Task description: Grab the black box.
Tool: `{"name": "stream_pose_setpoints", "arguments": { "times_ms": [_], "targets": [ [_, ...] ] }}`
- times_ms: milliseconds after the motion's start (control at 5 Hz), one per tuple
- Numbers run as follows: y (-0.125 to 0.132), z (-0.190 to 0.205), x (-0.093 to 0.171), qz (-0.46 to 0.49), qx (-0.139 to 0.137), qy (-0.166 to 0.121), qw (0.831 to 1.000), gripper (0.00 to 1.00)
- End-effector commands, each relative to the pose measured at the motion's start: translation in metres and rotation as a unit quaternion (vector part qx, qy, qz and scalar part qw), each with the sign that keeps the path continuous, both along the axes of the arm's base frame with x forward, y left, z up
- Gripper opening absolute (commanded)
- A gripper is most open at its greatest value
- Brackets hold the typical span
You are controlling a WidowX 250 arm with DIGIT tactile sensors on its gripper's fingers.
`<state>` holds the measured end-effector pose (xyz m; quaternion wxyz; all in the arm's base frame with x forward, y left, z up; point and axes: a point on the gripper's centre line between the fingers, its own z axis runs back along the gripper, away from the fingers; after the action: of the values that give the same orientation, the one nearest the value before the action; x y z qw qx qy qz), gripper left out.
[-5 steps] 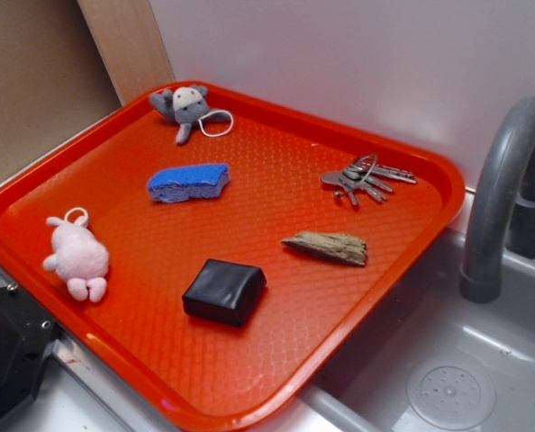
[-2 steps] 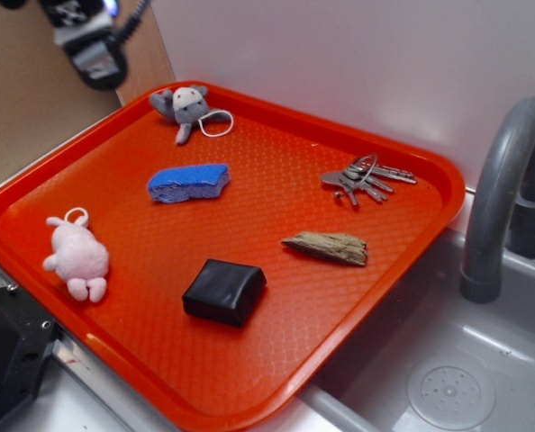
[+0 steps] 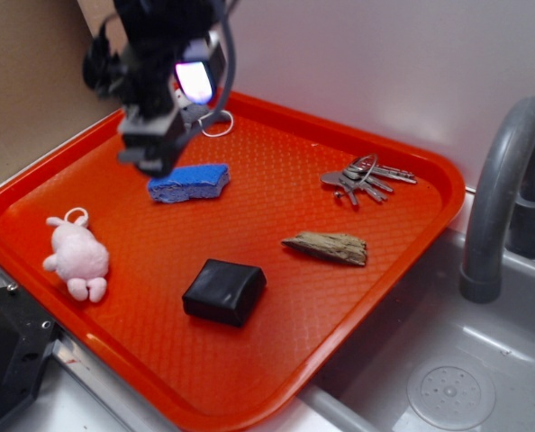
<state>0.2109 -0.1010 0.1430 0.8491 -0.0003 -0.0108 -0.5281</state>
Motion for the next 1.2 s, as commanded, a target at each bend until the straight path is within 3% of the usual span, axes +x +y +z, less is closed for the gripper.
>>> {"name": "stream_pose_setpoints", "arguments": {
  "times_ms": [0, 200, 400, 800, 1000],
  "targets": [
    [-0.034, -0.033, -0.033, -0.053, -0.004, 0.008, 0.999, 1.00],
    [-0.047, -0.052, -0.029, -0.030, 0.017, -0.038, 0.999, 1.00],
    [-0.053, -0.065, -0.026, -0.023, 0.032, -0.046, 0.998, 1.00],
    [-0.029, -0.085, -0.028, -0.031, 0.068, -0.010, 0.997, 1.00],
    [-0.026, -0.093, -0.032, -0.032, 0.063, 0.002, 0.998, 1.00]
  ]
}}
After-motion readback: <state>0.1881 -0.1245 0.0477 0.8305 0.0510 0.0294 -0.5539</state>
